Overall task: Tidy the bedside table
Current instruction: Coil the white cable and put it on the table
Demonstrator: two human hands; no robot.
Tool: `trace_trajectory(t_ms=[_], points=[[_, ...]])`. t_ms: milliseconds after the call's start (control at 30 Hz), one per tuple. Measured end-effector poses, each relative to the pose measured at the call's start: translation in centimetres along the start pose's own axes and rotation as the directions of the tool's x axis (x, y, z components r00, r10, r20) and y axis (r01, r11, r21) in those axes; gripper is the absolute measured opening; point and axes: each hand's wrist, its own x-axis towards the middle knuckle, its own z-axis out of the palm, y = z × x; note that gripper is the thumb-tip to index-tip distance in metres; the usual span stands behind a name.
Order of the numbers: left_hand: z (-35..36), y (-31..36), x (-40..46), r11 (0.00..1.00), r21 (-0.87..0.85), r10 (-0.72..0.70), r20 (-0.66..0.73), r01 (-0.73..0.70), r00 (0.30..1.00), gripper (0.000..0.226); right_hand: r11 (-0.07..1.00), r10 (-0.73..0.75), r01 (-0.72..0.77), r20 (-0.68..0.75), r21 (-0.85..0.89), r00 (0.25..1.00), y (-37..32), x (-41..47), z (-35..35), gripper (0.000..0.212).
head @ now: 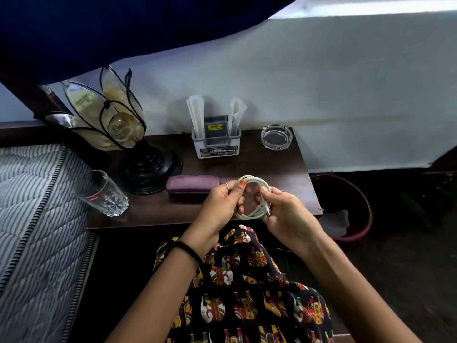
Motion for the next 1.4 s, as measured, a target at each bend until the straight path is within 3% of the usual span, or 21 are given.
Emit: trace_trajectory(t_ms=[133, 267, 467, 667, 833, 1133, 1267, 1400], points=[[0.3, -1.2, 3.2, 0.999, 0.052, 0.010, -0.033, -0.008, 0.999, 0.026, 0.978, -0.052, 0.039, -0.059, -0.203, 0.997, -0.3, 2.9, -1.0, 0.045], [0.2, -2.4, 6.3, 0.997, 0.073, -0.024, -0.058, 0.029, 0.998, 0.028, 0.885, -0.142, 0.055, -0.155, -0.463, 0.978, -0.7, 5.8, -2.7, 0.032], [0.3, -3.9, 11.1, 0.994, 0.057, -0.085, -0.109, 0.092, 0.990, 0.029, 0.885, -0.131, 0.071, -0.100, -0.460, 0.986, -2.4, 9.1, -5.5, 0.024], [1.8, -5.1, 15.0, 0.974, 0.188, -0.090, -0.204, 0.129, 0.975, 0.023, 0.858, -0.194, 0.034, -0.263, -0.512, 0.945, -3.5, 12.7, -7.6, 0.035], [1.8, -6.4, 17.1, 0.890, 0.413, -0.094, -0.250, 0.194, 0.964, 0.020, 0.730, -0.301, -0.061, -0.400, -0.681, 0.866, -3.6, 15.9, -9.4, 0.019], [2.1, -5.9, 17.6, 0.734, 0.670, 0.155, -0.328, 0.114, 0.932, 0.024, 0.424, -0.545, -0.112, -0.352, -0.899, 0.761, -4.1, 17.4, -10.0, 0.010], [2.4, -5.8, 17.8, 0.666, 0.743, 0.238, -0.297, 0.067, 0.925, 0.026, 0.409, -0.567, -0.110, -0.347, -0.906, 0.747, -4.2, 17.6, -10.3, 0.013], [2.7, -6.0, 17.6, 0.672, 0.737, 0.230, -0.302, 0.074, 0.925, 0.023, 0.356, -0.587, -0.123, -0.324, -0.926, 0.742, -3.7, 17.6, -10.4, 0.019]])
